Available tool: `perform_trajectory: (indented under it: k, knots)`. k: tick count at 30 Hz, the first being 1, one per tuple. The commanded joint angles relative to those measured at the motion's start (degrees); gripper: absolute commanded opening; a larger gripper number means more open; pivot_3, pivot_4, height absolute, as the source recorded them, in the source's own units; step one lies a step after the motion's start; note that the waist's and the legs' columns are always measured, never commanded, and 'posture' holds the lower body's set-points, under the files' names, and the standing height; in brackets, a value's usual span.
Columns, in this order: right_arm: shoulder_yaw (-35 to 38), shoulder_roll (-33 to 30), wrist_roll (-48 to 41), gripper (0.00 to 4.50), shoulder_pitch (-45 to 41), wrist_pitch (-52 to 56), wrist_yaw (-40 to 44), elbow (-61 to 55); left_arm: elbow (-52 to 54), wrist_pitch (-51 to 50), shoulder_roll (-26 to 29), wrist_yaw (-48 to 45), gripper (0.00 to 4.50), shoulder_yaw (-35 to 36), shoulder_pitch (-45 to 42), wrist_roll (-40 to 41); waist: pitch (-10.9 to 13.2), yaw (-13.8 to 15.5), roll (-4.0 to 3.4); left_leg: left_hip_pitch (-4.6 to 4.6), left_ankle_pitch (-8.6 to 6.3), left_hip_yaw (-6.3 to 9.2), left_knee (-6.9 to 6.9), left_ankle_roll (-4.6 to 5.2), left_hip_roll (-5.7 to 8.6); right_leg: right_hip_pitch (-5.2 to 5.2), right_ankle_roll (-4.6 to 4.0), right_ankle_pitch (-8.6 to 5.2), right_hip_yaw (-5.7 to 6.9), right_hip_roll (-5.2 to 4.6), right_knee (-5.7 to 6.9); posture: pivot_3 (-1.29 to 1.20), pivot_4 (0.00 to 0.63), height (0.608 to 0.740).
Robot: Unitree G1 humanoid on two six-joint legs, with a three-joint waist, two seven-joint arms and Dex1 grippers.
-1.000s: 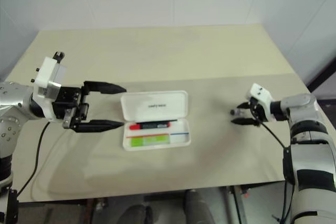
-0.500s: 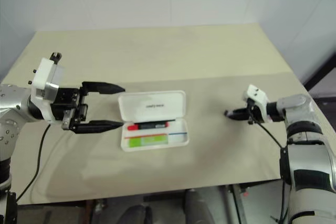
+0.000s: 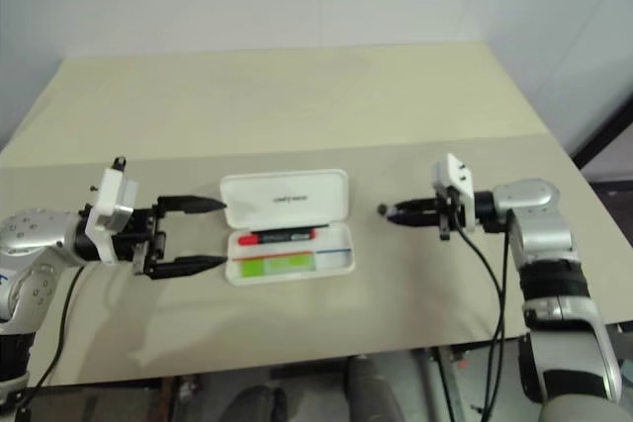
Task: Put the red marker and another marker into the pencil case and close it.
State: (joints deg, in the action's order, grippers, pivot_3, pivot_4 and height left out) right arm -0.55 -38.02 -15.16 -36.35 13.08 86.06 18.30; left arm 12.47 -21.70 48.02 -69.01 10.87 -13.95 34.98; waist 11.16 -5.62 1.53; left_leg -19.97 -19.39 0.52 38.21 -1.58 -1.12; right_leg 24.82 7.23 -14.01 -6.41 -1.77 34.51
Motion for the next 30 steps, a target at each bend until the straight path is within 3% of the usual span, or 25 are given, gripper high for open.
perform_trajectory:
  k: [1, 5, 11, 19, 30]
  knots:
    - [-0.92, -0.35, -4.55, 0.35, 3.24, 7.9, -2.2, -13.03, 1.35, 2.82, -0.25, -1.44, 4.5, 0.17, 2.54, -0.63, 0.0, 0.43, 0.0, -0.14, 0.0, 0.01, 0.05, 0.0, 0.0, 0.14, 0.0, 0.0, 0.01, -0.02, 0.02, 0.0, 0.15, 0.74]
    - [-3.33, 0.33, -5.37, 0.35, 6.18, 11.04, -4.84, -19.41, 1.59, 4.45, -0.48, -1.93, 4.5, -0.05, 5.79, -1.32, 0.0, 1.03, 0.01, -0.35, 0.01, -0.02, 0.11, -0.01, 0.15, 0.45, 0.0, 0.0, 0.0, -0.13, 0.15, 0.0, 0.15, 0.74]
    - [-7.74, 1.66, -3.78, 0.35, 5.48, 10.97, -7.19, -20.25, 2.76, 4.63, -1.54, -0.69, 4.5, -0.38, 7.56, -1.34, 0.0, 1.05, 0.01, -0.35, 0.03, -0.2, 0.16, 0.02, 0.19, 0.45, -0.02, -0.01, 0.03, -0.13, 0.03, 0.0, 0.15, 0.74]
    - [-14.9, 2.38, 4.12, 0.35, 0.18, -0.12, -5.55, -9.67, 4.36, 3.86, -2.95, 1.92, 4.5, -0.44, 7.61, -0.98, -0.01, 0.84, 0.03, -0.34, 0.04, -0.45, 0.16, 0.03, 0.19, 0.45, -0.02, -0.01, 0.04, -0.13, 0.05, 0.0, 0.15, 0.74]
    - [-17.73, 5.55, 7.15, 0.35, -5.55, 0.29, -5.84, -3.95, 6.64, 2.66, -3.51, 4.45, 4.5, 0.02, 9.24, -0.64, -0.01, 0.84, 0.02, -0.36, 0.04, -0.31, 0.11, 0.03, 0.16, 0.5, -0.03, -0.01, 0.04, -0.14, 0.28, 0.0, 0.15, 0.74]
